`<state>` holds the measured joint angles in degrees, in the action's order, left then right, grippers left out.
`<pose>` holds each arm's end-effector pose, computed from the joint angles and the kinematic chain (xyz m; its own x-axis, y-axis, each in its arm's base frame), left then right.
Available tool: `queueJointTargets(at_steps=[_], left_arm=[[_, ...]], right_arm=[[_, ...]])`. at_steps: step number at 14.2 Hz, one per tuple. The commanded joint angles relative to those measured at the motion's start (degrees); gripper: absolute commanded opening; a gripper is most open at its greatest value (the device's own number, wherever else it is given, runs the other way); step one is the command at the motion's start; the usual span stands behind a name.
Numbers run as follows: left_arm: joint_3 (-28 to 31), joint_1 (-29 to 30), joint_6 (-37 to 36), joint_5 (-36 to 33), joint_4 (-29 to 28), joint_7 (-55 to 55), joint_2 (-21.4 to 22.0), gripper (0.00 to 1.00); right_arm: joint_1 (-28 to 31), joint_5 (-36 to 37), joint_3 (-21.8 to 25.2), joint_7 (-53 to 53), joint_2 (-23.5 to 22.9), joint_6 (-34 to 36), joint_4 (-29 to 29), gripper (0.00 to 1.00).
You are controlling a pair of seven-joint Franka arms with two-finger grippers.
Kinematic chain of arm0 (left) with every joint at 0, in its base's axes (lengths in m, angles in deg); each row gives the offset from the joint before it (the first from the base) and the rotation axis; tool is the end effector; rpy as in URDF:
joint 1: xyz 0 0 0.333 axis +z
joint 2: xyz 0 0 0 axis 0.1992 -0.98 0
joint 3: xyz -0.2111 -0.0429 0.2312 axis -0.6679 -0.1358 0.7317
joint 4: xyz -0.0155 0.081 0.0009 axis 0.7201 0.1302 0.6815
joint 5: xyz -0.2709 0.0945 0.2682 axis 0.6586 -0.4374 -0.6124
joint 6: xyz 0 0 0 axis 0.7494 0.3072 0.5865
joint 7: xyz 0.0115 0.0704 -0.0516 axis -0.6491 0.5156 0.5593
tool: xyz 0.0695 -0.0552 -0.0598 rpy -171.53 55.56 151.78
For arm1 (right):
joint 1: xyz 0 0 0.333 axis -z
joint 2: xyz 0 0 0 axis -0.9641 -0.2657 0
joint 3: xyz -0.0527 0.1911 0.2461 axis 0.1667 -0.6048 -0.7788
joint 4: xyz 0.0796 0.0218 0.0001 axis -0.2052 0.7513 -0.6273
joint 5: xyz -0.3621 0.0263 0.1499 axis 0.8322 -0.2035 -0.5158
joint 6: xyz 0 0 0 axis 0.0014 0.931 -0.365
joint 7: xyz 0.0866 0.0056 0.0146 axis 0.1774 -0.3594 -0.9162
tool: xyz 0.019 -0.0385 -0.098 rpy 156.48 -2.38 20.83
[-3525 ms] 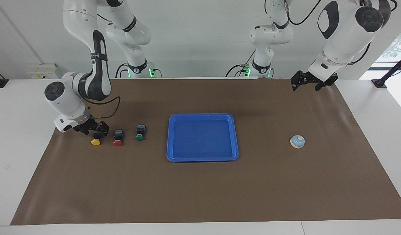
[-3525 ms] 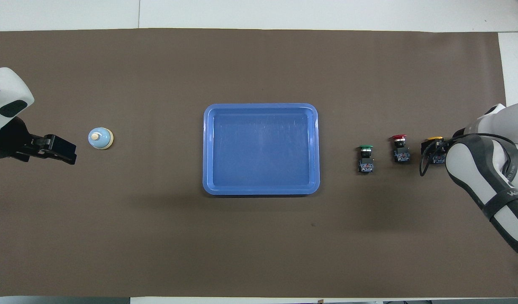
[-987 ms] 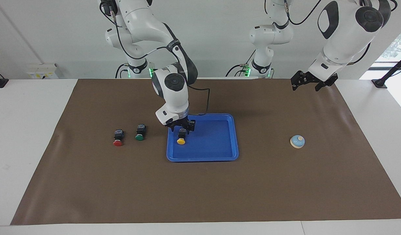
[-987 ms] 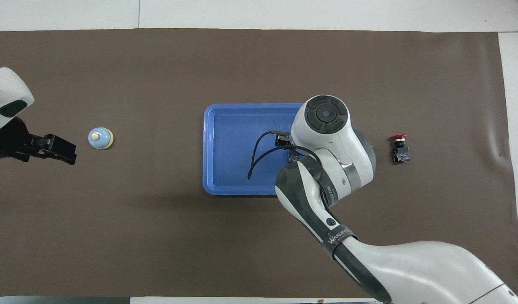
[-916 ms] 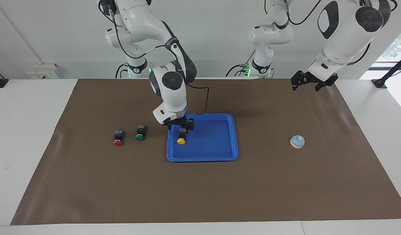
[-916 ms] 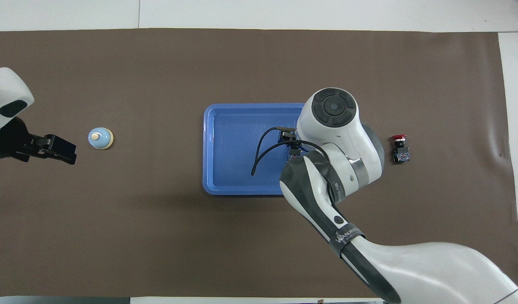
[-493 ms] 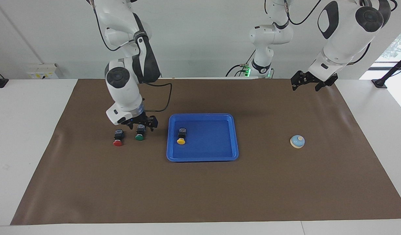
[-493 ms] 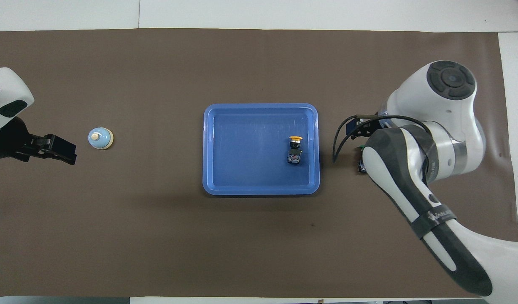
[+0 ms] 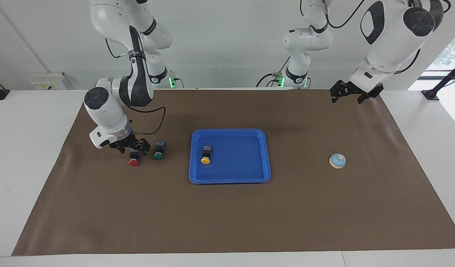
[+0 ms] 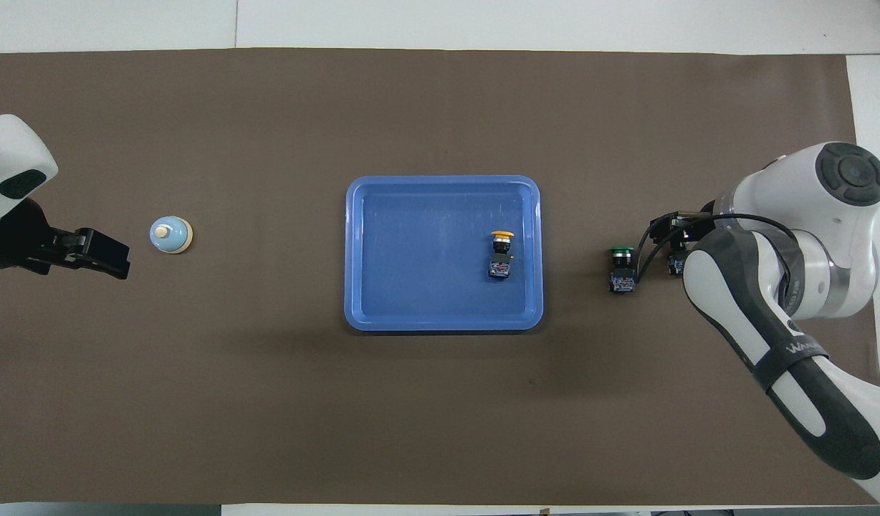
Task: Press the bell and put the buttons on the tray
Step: 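Move the right gripper back and grasp the red-capped button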
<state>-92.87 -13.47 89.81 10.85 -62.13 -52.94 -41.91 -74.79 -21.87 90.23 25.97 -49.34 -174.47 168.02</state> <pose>0.5303 -0.0521 0.5768 0.9732 -0.1340 -0.1870 -0.1379 -0.9904 -0.0081 0.5704 -0.0013 0.3351 0.9907 -0.1328 -0.0294 -0.1327 -0.9911 0.0047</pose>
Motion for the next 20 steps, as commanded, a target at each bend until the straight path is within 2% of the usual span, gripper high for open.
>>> queueJointTargets(at_steps=[1, 3, 7, 10, 12, 13, 14, 15, 16, 17, 18, 20], left_arm=[[0.1, 0.0, -0.6, -0.5, 0.4, 0.5, 0.3, 1.00], [0.1, 0.0, -0.7, -0.5, 0.5, 0.5, 0.3, 1.00], [0.1, 0.0, -0.7, -0.5, 0.4, 0.5, 0.3, 1.00], [0.1, 0.0, -0.6, -0.5, 0.5, 0.5, 0.3, 1.00], [0.1, 0.0, -0.6, -0.5, 0.5, 0.5, 0.3, 1.00], [0.1, 0.0, -0.6, -0.5, 0.5, 0.5, 0.3, 1.00], [0.1, 0.0, -0.7, -0.5, 0.5, 0.5, 0.3, 1.00], [0.1, 0.0, -0.6, -0.5, 0.5, 0.5, 0.3, 1.00], [0.1, 0.0, -0.7, -0.5, 0.5, 0.5, 0.3, 1.00], [0.1, 0.0, -0.6, -0.5, 0.5, 0.5, 0.3, 1.00], [0.1, 0.0, -0.6, -0.5, 0.5, 0.5, 0.3, 1.00], [0.1, 0.0, -0.6, -0.5, 0.5, 0.5, 0.3, 1.00]], right_arm=[[1.9, -0.5, -0.8, -3.3, 2.1, -2.5, 4.7, 1.00], [4.0, -0.5, -0.9, -6.1, 1.5, -4.5, 5.6, 1.00], [4.2, -0.6, -0.9, -6.6, 1.0, -7.0, 7.7, 1.00], [4.1, -0.7, -0.9, -6.6, 0.6, -8.2, 8.4, 0.96], [3.5, -0.7, -0.9, -6.6, 0.7, -12.7, 10.6, 0.90], [3.5, -0.7, -0.9, -6.7, 0.6, -13.0, 10.7, 0.83], [3.5, -0.7, -0.9, -6.7, 0.6, -13.1, 10.7, 0.70], [3.5, -0.7, -0.9, -6.7, 0.6, -13.1, 10.7, 0.49], [3.5, -0.7, -0.9, -6.9, 0.6, -13.2, 10.5, 0.08], [3.2, -0.7, -0.9, -6.8, 0.4, -13.0, 10.1, 0.00], [3.2, -0.7, -1.1, -6.5, 0.5, -12.2, 9.3, 0.00], [2.7, -1.3, -1.6, -5.4, 1.0, -3.2, 3.4, 0.00]])
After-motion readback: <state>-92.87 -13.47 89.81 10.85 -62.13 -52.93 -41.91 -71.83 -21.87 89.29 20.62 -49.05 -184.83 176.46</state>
